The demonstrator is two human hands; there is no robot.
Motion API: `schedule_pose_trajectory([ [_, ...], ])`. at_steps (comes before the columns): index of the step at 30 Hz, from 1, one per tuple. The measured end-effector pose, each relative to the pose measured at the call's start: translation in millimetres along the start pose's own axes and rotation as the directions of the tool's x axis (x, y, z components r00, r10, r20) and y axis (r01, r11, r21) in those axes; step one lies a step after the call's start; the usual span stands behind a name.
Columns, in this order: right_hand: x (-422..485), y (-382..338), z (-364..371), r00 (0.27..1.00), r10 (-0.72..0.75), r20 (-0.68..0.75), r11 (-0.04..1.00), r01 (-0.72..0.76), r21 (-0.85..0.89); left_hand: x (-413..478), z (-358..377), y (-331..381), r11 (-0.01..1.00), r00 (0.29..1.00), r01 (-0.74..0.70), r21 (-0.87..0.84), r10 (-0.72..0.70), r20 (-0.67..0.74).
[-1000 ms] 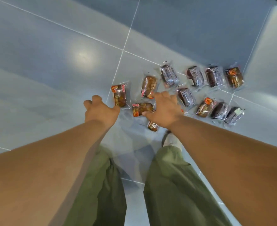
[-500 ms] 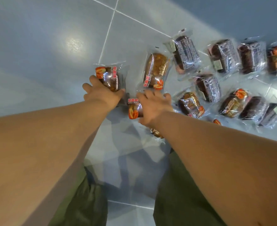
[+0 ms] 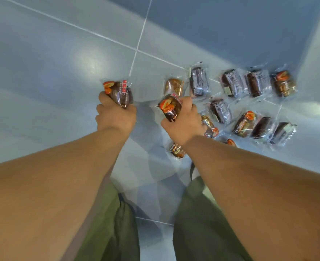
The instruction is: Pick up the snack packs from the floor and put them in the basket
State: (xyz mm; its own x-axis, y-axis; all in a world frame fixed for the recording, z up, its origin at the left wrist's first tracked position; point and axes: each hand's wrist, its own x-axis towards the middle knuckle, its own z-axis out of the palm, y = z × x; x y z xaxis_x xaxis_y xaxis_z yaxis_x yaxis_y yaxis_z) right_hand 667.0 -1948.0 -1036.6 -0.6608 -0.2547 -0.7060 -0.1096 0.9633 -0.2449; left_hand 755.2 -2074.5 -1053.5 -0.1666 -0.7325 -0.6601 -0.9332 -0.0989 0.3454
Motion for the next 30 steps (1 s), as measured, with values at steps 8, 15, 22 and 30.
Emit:
schedule_pose_trajectory([
  [8, -104.2, -55.9, -134.0, 0.967, 0.175, -0.186, 0.939, -0.106, 0.328, -113.4, -129.7, 100.6, 0.998, 0.998, -0.047, -0.033, 0.046, -0.037],
  [15, -226.7, -97.9, -260.1, 0.949, 0.214, -0.231, 0.796, -0.033, 0.604, -254.0, -243.2, 172.9, 0.955, 0.996, -0.092, -0.28, 0.088, -0.026],
  [22, -331.9, -102.1, -353.4, 0.942, 0.199, -0.271, 0.7, 0.057, 0.712, -362.6, -322.8, 215.1, 0.924, 0.969, -0.233, -0.303, 0.196, -0.148],
  [30, -392.5, -87.7, -410.7, 0.915, 0.169, -0.365, 0.634, 0.182, 0.751, -440.4, -360.2, 240.8, 0.875, 0.921, -0.382, -0.297, 0.335, -0.198],
])
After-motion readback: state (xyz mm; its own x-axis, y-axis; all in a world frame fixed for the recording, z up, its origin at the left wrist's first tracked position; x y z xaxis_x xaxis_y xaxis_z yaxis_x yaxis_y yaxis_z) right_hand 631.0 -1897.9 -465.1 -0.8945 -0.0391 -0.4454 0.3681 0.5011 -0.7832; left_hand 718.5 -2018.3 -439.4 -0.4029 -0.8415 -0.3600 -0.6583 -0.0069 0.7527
